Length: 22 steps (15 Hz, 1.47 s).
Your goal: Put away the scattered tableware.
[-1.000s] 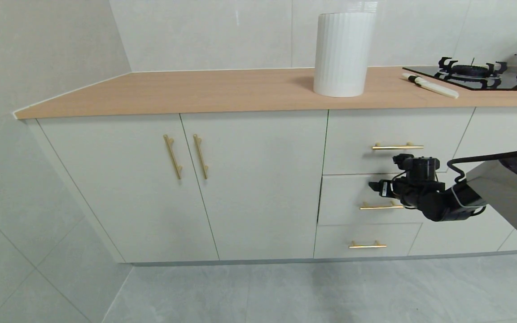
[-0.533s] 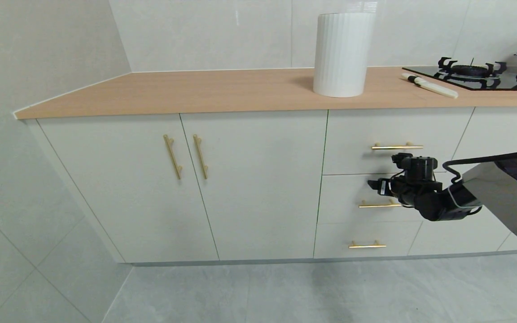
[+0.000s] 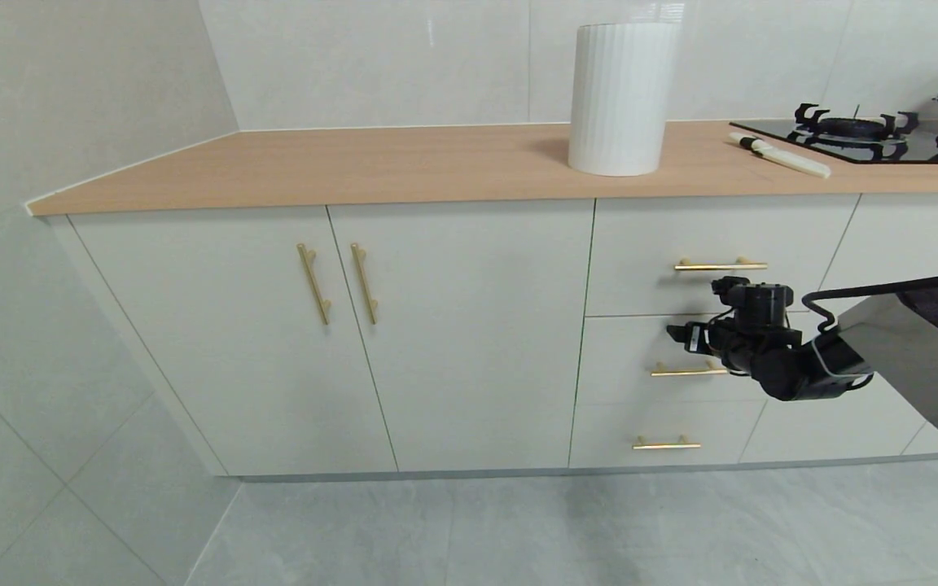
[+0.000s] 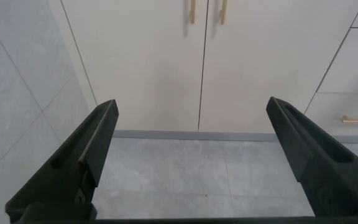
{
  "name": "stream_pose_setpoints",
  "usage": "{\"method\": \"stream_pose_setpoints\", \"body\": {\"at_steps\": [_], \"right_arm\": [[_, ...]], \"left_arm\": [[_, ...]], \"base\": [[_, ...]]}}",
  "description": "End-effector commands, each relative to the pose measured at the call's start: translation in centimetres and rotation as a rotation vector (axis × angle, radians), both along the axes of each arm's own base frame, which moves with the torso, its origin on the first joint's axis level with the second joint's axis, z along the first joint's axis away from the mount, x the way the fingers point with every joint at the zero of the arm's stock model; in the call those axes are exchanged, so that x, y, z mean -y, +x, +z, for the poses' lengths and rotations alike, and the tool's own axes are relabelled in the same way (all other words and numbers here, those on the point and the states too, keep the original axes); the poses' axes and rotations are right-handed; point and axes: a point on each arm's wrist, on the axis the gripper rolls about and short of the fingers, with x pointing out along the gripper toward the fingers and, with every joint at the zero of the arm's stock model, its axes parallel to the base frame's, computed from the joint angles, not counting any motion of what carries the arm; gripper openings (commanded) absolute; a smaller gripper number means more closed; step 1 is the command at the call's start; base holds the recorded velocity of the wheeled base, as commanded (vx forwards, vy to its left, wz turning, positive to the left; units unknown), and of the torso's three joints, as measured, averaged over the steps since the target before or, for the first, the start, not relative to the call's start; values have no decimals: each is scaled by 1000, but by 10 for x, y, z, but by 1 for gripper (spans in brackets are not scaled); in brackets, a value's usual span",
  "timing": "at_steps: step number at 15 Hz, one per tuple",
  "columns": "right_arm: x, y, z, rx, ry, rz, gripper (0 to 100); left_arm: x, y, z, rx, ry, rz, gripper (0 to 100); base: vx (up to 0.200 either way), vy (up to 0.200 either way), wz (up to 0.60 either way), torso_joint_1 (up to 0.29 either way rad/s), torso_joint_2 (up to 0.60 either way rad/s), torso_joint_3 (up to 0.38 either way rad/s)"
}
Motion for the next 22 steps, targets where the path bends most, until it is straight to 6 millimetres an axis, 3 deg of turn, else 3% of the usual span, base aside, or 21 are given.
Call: {"method": "stream_pose_setpoints", "body": {"at_steps": [1, 3, 4, 5, 6, 9, 12, 19, 22], "right_arm": [[2, -12, 15, -2, 0, -6, 100], [3, -38, 36, -11, 1, -7, 100], [6, -78, 60, 21, 2, -10, 100], [6, -78, 60, 21, 2, -10, 100], [12, -147, 93, 131, -9, -32, 100], [17, -248, 133, 324, -31, -90, 100], [21, -353, 139, 435, -30, -117, 100], [25, -473, 125, 501, -195, -142, 100], [27, -507, 115, 430, -213, -156, 100]], "left_arm": [[0, 0, 0, 1, -2, 1, 100], [0, 0, 0, 0, -2, 1, 100], [0, 0, 0, 0, -2, 1, 100], [0, 0, 0, 0, -2, 1, 100], [0, 0, 0, 0, 0, 1, 100], [0, 0, 0, 0, 0, 1, 100], [0, 0, 0, 1, -2, 1, 100], [0, 0, 0, 1, -2, 1, 100], [0, 0, 0, 1, -2, 1, 100]], "base": [[0, 0, 0, 0, 0, 0], [0, 0, 0, 0, 0, 0], [0, 0, 0, 0, 0, 0], [0, 0, 0, 0, 0, 0], [0, 0, 0, 0, 0, 0], [0, 0, 0, 0, 0, 0], [0, 0, 0, 0, 0, 0], [0, 0, 0, 0, 0, 0], [0, 0, 0, 0, 0, 0]]}}
